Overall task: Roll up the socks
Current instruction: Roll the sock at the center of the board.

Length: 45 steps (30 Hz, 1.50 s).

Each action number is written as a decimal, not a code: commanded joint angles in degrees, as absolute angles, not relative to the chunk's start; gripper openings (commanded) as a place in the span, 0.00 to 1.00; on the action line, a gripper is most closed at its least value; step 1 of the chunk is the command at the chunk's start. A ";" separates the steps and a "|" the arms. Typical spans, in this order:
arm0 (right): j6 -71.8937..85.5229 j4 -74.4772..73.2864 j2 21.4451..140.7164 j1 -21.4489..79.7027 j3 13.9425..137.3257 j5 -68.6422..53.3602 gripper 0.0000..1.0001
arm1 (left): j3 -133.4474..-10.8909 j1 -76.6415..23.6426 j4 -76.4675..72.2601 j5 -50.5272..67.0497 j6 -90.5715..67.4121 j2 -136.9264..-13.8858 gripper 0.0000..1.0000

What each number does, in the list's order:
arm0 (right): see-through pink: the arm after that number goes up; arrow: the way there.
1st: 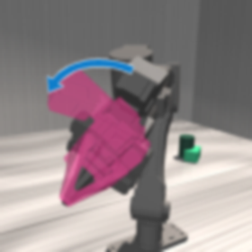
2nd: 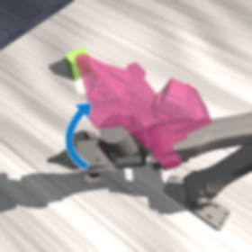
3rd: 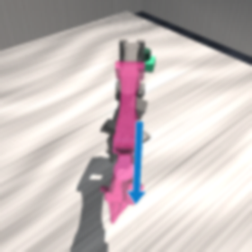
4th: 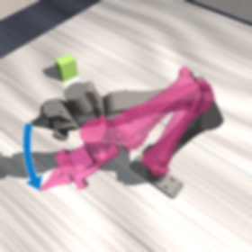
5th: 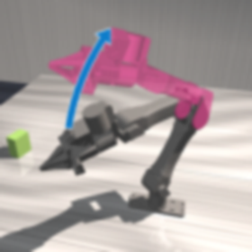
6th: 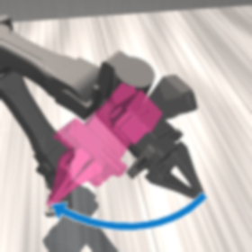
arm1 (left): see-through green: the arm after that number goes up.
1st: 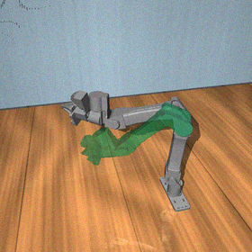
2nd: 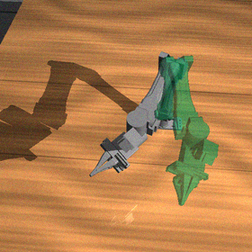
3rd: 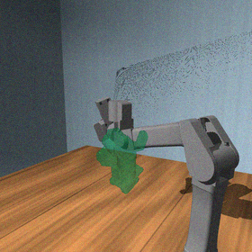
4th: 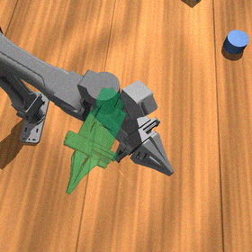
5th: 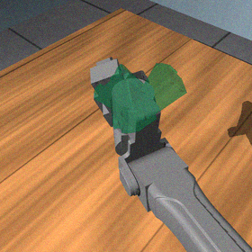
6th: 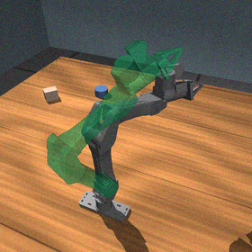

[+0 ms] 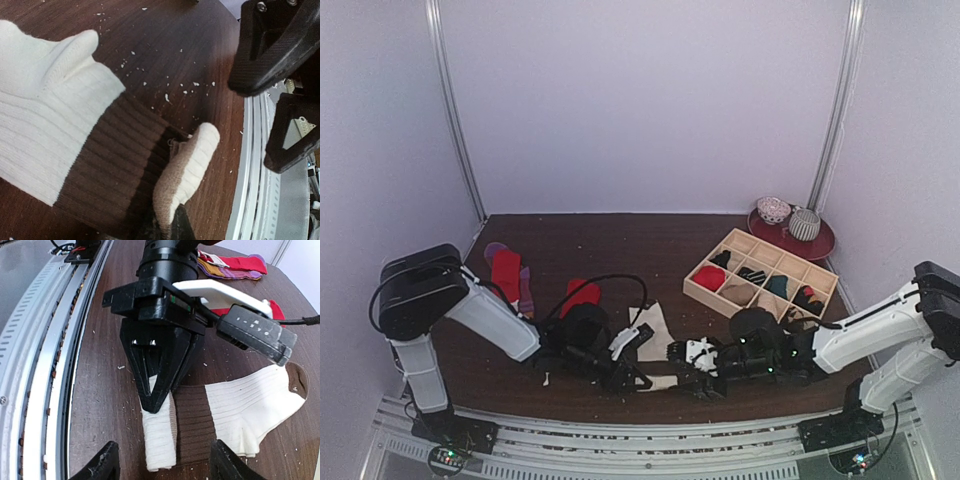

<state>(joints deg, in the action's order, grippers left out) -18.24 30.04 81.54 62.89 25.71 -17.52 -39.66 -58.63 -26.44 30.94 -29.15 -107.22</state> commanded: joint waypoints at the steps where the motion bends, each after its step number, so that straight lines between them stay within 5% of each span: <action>1: -23.99 28.42 85.23 63.72 27.57 -15.70 0.61 | -37.27 -57.77 -13.79 28.98 -29.97 -110.99 0.00; 17: -18.42 35.18 94.54 64.11 29.92 -14.55 0.43 | -37.02 -56.87 -13.69 28.86 -29.18 -111.27 0.00; 30: -22.92 32.69 84.32 67.38 27.05 -10.95 0.50 | -36.38 -56.78 -14.32 28.61 -29.11 -111.45 0.00; 45: -21.98 29.91 97.81 67.43 31.84 -7.25 0.41 | -34.80 -56.61 -15.04 28.47 -29.48 -110.92 0.00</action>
